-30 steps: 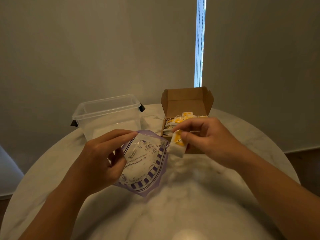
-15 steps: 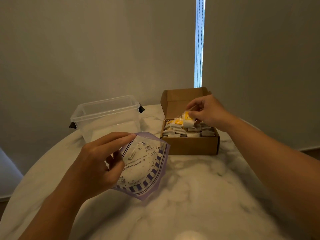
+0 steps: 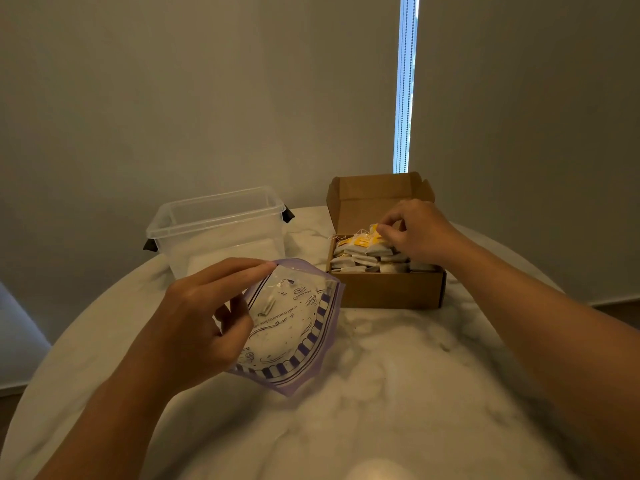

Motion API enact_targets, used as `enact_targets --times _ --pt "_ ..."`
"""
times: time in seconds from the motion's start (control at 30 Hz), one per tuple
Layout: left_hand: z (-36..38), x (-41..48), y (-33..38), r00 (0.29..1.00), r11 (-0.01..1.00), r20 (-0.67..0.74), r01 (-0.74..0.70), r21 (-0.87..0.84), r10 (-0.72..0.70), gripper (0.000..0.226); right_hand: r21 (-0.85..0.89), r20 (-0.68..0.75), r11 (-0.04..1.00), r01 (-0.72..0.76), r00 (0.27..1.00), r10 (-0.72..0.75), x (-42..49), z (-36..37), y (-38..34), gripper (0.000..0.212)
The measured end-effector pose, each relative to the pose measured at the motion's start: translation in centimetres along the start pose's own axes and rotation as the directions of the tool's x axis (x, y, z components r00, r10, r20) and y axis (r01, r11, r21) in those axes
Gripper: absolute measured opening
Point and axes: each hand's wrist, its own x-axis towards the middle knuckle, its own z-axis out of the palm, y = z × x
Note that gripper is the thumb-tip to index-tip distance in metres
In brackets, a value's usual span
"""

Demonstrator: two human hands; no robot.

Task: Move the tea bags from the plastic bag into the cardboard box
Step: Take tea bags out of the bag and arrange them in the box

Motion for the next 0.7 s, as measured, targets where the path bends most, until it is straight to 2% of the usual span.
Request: enact_targets --times 0.13,0.27,0.7 --pt "0.1 0.0 0.1 1.000 1.000 -0.002 0.000 0.007 0.000 0.049 0.007 0.050 0.999 0.051 0.997 -0.051 -1.2 -0.9 -0.5 0.018" --pt "0.1 0.0 0.1 1.000 1.000 -0.004 0.003 0.008 -0.003 0.048 -0.066 0.101 0.994 0.091 0.991 -0.084 -2.0 -0.5 -0.7 0.021" --pt "0.0 0.0 -0.2 1.000 1.000 -0.019 0.007 0.006 -0.007 0.049 -0.197 0.094 0.976 0.091 0.993 -0.074 -2.4 0.7 -0.4 0.022"
